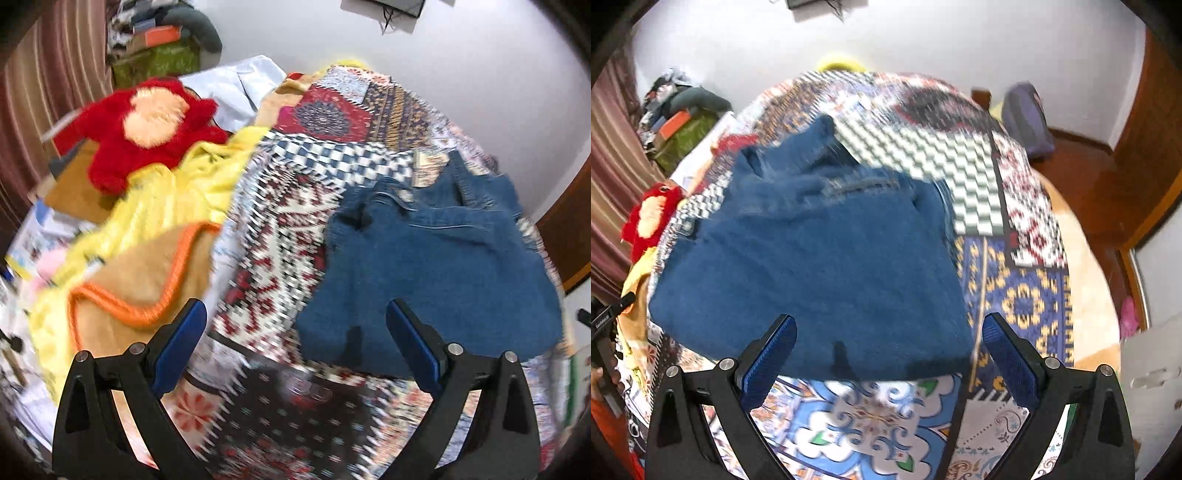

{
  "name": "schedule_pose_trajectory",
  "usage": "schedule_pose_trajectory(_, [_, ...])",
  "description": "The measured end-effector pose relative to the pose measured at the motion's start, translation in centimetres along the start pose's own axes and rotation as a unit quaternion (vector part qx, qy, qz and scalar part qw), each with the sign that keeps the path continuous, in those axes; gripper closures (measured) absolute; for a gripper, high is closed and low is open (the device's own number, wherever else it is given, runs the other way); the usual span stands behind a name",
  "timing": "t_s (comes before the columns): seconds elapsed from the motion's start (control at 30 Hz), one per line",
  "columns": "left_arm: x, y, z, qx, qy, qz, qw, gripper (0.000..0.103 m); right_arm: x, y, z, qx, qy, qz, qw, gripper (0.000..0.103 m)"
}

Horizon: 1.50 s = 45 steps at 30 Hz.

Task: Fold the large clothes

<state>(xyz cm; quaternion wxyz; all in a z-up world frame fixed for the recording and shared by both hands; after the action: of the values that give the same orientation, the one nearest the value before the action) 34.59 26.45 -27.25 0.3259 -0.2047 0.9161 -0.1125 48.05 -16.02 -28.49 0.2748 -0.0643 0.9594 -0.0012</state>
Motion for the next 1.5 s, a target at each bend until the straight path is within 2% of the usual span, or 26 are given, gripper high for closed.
schedule_pose_trajectory(0.1, [1.7, -1.7, 0.9, 0.06, 0.029, -0.029, 0.9973, 0.004, -1.4, 2.4, -1.8, -0.01, -0.034, -0.019, 0.999, 0.003])
schedule_pose_trajectory(0.2, [3.9, -3.4, 2.5, 0.114, 0.064, -0.064, 0.9893, 0.004, -1.8, 5.1, -2.8, -0.023, -0.052, -0.042, 0.997, 0.003])
schedule_pose_trajectory(0.3, [5.6, -4.8, 4.1, 0.151, 0.088, -0.096, 0.9798, 0.004, -1.6, 8.1, -2.3, -0.024, -0.055, -0.079, 0.995, 0.003])
schedule_pose_trajectory(0.37, [6.3, -5.3, 4.9, 0.166, 0.091, -0.12, 0.9746, 0.004, -0.9, 9.4, -1.1, -0.021, -0.046, -0.099, 0.994, 0.003])
schedule_pose_trajectory(0.43, [6.7, -5.6, 5.9, 0.185, 0.097, -0.152, 0.9659, 0.004, 0.1, 10.5, 0.5, -0.017, -0.022, -0.111, 0.993, 0.003])
schedule_pose_trajectory(0.53, [6.9, -6.2, 7.7, 0.232, 0.113, -0.21, 0.943, 0.004, 1.7, 11.6, 3.3, -0.024, 0.024, -0.126, 0.991, 0.003])
schedule_pose_trajectory(0.57, [6.9, -6.3, 8.3, 0.239, 0.114, -0.225, 0.9378, 0.004, 2.2, 11.6, 4.1, -0.024, 0.036, -0.128, 0.991, 0.003])
schedule_pose_trajectory(0.63, [6.4, -6.6, 9.3, 0.241, 0.109, -0.235, 0.9353, 0.004, 2.8, 11.5, 5.2, -0.024, 0.047, -0.128, 0.99, 0.003])
schedule_pose_trajectory(0.73, [5.2, -7.0, 10.2, 0.244, 0.095, -0.239, 0.935, 0.004, 2.7, 11.5, 5.3, -0.03, 0.044, -0.127, 0.99, 0.002])
schedule_pose_trajectory(0.83, [3.5, -7.2, 11.5, 0.237, 0.071, -0.238, 0.9392, 0.004, 2.6, 11.4, 5.5, -0.036, 0.047, -0.124, 0.991, 0.002])
schedule_pose_trajectory(0.93, [2.2, -7.1, 12.5, 0.206, 0.044, -0.254, 0.9439, 0.004, 2.5, 11.4, 5.8, -0.04, 0.047, -0.118, 0.991, 0.002])
schedule_pose_trajectory(1.0, [1.5, -7.2, 12.8, 0.179, 0.026, -0.25, 0.9511, 0.005, 2.5, 11.5, 5.9, -0.041, 0.048, -0.117, 0.991, 0.002])
schedule_pose_trajectory(1.1, [0.5, -7.5, 12.1, 0.138, 0.0, -0.223, 0.965, 0.024, 2.4, 11.5, 5.7, -0.041, 0.051, -0.116, 0.991, 0.002])
schedule_pose_trajectory(1.13, [0.0, -7.5, 11.4, 0.127, -0.015, -0.215, 0.9683, 0.035, 2.5, 11.5, 5.6, -0.04, 0.052, -0.115, 0.991, 0.002])
schedule_pose_trajectory(1.23, [-1.0, -6.9, 9.6, 0.121, -0.046, -0.209, 0.9693, 0.062, 2.2, 11.2, 5.3, -0.04, 0.055, -0.109, 0.992, 0.002])
schedule_pose_trajectory(1.33, [-2.4, -6.3, 8.3, 0.131, -0.07, -0.206, 0.9673, 0.066, 1.6, 10.8, 4.8, -0.035, 0.05, -0.105, 0.993, 0.002])
schedule_pose_trajectory(1.5, [-5.1, -6.4, 2.8, 0.12, -0.133, -0.149, 0.9725, 0.069, -0.1, 11.5, 2.9, -0.044, 0.03, -0.096, 0.994, 0.002])
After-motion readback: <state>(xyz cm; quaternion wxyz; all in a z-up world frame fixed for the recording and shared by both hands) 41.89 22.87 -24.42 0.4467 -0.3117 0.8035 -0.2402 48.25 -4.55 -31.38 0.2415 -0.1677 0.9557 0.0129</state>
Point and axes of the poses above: each gripper's, at about its wrist camera, not at the fingertips, and z roughly the way its jaws point, y to its left, x to its underside, the point moved 9 cm from there along z, roughly the way its jaws point, and after that the axes turned 11 degrees about x, right-handed, at the moved point
